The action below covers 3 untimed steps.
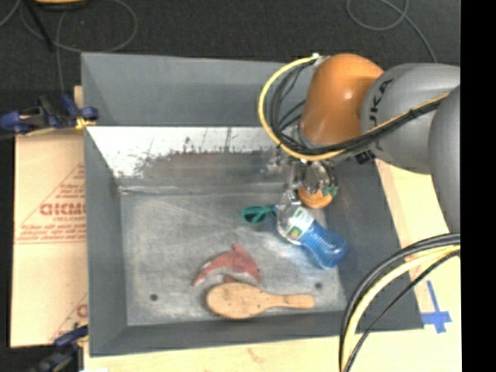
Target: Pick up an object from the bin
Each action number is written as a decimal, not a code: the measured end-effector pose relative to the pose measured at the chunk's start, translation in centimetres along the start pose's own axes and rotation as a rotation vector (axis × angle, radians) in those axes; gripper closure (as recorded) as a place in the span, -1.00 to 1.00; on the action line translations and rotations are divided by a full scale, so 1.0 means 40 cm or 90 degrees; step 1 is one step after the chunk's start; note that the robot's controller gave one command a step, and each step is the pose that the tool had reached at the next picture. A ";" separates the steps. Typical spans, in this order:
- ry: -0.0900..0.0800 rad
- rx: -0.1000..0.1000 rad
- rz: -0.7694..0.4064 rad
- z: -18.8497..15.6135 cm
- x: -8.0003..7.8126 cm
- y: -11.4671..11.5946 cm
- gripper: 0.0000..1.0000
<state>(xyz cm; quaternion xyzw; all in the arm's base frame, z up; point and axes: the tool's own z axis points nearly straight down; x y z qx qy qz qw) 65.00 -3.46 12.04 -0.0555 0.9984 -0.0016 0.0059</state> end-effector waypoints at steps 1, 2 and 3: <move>0.006 -0.002 -0.160 0.074 0.044 0.019 -1.00; 0.002 -0.002 -0.233 0.102 0.025 0.025 1.00; 0.002 -0.003 -0.233 0.102 0.024 0.025 1.00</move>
Offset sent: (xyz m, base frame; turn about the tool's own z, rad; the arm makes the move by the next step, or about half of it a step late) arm -0.0122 0.0099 -0.0429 -0.3696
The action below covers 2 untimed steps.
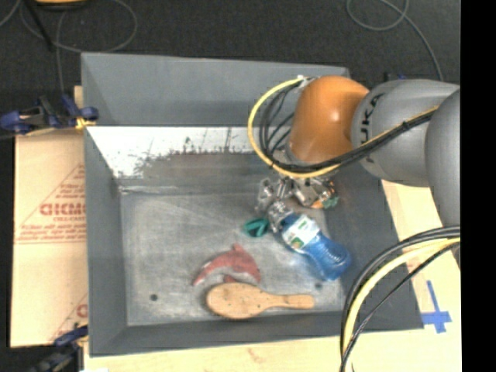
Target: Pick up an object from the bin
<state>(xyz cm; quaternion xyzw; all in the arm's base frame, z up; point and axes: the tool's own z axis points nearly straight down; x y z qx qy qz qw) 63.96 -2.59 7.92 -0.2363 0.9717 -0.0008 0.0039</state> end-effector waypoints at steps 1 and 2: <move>0.001 -0.001 0.000 -0.006 0.002 0.001 1.00; -0.002 0.003 -0.024 -0.071 -0.037 0.046 1.00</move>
Offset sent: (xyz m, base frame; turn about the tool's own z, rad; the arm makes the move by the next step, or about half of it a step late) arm 0.0028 0.0498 -0.0092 -0.0764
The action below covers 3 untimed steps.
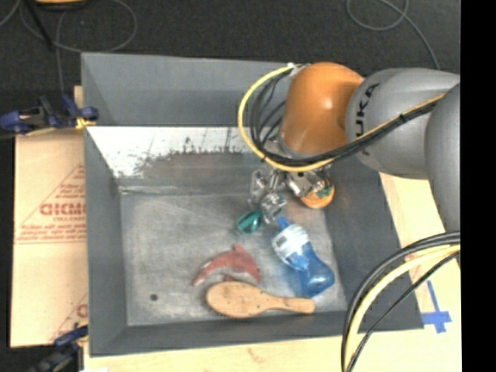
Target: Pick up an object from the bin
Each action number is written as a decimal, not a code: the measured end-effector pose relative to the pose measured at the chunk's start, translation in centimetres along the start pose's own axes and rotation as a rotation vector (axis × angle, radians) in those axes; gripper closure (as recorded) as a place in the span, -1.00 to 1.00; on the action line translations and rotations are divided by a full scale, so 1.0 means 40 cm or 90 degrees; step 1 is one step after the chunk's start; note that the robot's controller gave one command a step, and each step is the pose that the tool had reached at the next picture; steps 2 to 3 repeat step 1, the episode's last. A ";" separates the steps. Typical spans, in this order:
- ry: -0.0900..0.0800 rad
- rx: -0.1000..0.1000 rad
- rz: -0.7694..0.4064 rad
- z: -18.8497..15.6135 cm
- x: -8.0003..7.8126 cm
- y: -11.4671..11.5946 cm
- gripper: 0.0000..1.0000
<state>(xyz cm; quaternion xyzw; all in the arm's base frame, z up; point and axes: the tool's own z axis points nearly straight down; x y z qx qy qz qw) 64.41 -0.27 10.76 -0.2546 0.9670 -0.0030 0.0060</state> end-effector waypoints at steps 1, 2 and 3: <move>0.003 -0.003 -0.015 -0.340 0.062 -0.014 1.00; 0.003 -0.003 -0.015 -0.340 0.062 -0.014 1.00; 0.003 -0.003 -0.015 -0.340 0.062 -0.014 1.00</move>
Offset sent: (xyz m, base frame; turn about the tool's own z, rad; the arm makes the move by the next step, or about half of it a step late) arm 0.0000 0.0000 0.0000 0.0000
